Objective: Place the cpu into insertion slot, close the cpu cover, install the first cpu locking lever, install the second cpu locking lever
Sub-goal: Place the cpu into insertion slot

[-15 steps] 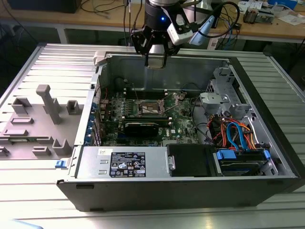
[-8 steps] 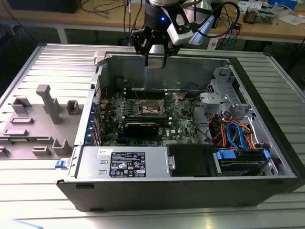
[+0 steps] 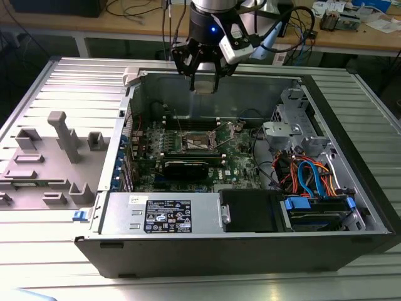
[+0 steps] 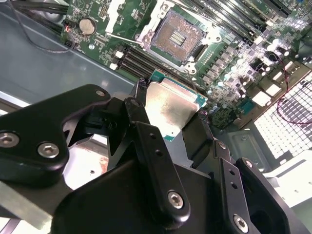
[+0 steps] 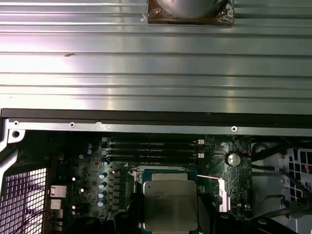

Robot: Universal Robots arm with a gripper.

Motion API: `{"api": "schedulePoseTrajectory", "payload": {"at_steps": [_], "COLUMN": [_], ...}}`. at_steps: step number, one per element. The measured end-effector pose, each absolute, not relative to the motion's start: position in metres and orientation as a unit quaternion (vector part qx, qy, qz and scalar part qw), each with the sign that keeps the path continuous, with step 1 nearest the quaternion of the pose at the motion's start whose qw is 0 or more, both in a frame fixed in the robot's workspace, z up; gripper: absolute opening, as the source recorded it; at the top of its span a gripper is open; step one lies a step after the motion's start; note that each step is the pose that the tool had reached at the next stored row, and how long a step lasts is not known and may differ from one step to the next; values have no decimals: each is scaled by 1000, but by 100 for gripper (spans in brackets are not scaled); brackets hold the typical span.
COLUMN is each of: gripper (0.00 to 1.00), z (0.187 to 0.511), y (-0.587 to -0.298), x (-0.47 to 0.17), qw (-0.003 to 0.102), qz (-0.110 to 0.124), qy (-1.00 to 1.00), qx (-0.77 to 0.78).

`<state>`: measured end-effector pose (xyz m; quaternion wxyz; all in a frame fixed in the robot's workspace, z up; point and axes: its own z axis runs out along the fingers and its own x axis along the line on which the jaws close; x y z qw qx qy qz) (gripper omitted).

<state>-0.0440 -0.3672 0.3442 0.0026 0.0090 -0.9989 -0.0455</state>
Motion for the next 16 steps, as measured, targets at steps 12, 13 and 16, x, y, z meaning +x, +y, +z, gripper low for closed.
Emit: {"api": "schedulePoseTrajectory", "payload": {"at_steps": [12,13,16], "gripper": [54,54,54], "z": [329,328,328], "y": [-377,-377,-377], "x": [-45,-46,-46], "qw": [3,3,3], "qz": [-46,-47,-46], "qy": [-999,-999,-999], "qx": [12,12,12]}}
